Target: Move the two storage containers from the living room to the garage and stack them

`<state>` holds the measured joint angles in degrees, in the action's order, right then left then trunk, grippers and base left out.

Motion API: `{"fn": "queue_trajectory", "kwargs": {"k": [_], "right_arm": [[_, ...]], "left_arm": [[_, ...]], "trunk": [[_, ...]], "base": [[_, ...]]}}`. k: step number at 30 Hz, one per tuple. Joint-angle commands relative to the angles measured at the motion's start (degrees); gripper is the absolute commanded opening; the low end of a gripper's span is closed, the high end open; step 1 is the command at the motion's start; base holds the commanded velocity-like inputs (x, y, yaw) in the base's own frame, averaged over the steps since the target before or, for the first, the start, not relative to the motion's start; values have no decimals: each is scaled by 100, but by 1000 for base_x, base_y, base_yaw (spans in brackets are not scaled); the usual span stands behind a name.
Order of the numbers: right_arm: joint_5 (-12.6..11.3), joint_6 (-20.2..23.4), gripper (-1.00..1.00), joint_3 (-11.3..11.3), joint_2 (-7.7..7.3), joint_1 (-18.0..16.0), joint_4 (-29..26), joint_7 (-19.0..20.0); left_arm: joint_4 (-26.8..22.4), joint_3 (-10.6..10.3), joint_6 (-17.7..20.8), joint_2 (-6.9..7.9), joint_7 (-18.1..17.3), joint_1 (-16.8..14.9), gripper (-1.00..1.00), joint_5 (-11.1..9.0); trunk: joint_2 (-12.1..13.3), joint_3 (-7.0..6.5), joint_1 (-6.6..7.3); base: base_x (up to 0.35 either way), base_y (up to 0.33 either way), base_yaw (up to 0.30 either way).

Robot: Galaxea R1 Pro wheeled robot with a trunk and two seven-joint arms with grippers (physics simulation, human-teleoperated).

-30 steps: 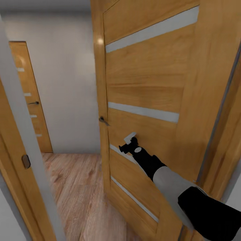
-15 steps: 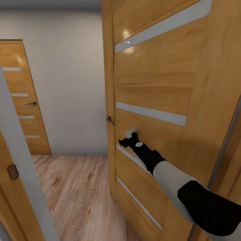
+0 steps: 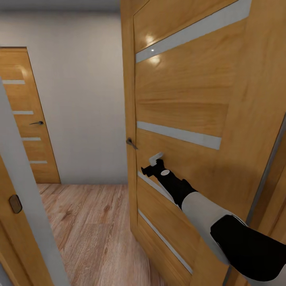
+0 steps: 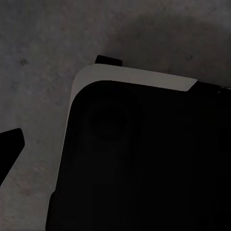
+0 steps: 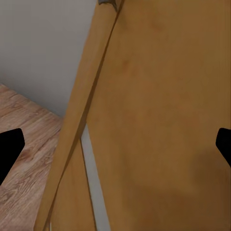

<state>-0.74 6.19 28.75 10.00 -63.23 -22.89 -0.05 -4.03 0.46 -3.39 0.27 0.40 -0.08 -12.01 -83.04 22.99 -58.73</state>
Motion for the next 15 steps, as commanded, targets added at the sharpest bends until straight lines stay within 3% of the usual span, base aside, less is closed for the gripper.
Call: {"fn": "queue_trajectory", "kwargs": {"k": [1,12,15], "right_arm": [[-3,28,100,13,0,-5,-5,-5],[6,35,100,6,0,-5,5,-41],[-34,-19,100,-4,0,-5,20,-64]], "left_arm": [[-2,2,-13,0,4,-1,100,-30],[-7,0,-13,-6,4,-1,100,-23],[-4,-2,-6,8,4,-1,100,-37]], "trunk": [[-4,6,0],[-4,6,0],[-4,6,0]], "base": [[0,0,0],[0,0,0],[268,0,0]]}}
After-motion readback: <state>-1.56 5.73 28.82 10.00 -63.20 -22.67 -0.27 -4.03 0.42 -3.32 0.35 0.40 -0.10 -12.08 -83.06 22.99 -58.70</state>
